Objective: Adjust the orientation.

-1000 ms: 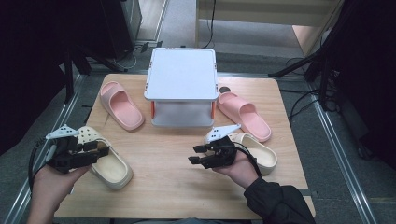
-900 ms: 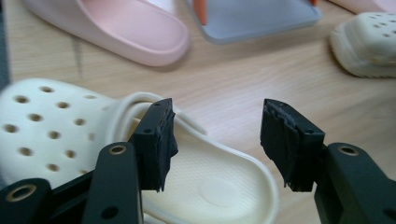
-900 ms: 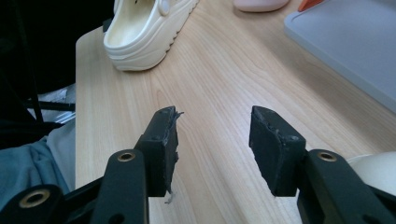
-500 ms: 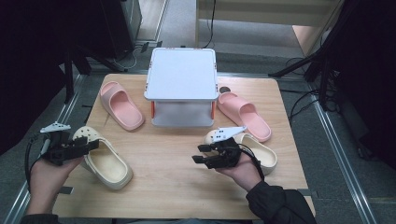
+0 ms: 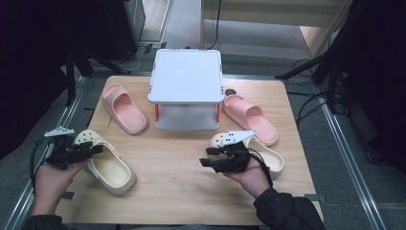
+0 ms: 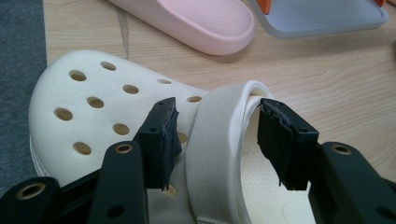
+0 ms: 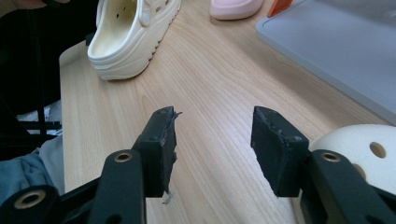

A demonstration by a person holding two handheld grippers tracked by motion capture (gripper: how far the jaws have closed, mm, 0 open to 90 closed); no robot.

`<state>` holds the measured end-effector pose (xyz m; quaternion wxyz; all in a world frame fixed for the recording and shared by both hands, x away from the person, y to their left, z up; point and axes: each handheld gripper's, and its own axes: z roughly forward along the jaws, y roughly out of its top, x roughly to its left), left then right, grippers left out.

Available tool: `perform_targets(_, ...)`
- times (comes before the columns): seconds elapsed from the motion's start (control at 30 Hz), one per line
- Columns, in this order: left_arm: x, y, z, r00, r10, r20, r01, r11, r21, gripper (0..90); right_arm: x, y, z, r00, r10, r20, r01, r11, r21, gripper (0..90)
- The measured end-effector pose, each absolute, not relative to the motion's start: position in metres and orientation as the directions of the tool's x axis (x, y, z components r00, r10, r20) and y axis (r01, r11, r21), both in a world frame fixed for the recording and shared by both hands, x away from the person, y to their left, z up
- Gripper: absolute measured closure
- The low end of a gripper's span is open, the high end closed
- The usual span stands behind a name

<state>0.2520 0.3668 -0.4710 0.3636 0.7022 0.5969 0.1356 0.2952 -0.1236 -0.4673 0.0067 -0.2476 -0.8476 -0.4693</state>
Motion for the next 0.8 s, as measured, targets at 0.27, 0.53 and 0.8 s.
perform_targets(0.27,0.246,0.365,-0.474,0.246,0.945,-0.215,0.718,-0.028,0.696,49.6,0.296,-0.122,-0.468,-0.873,0.419,0.249,0.434,0.436,0.788,49.3)
perform_targets(0.53,0.248,0.364,-0.472,0.260,0.956,-0.133,0.721,-0.101,0.686,66.8,0.297,-0.120,-0.469,-0.874,0.417,0.249,0.435,0.443,0.784,49.2)
perform_targets(0.8,0.244,0.379,-0.454,0.246,0.958,-0.150,0.718,-0.077,0.691,74.5,0.298,-0.120,-0.468,-0.875,0.412,0.256,0.437,0.438,0.786,50.2)
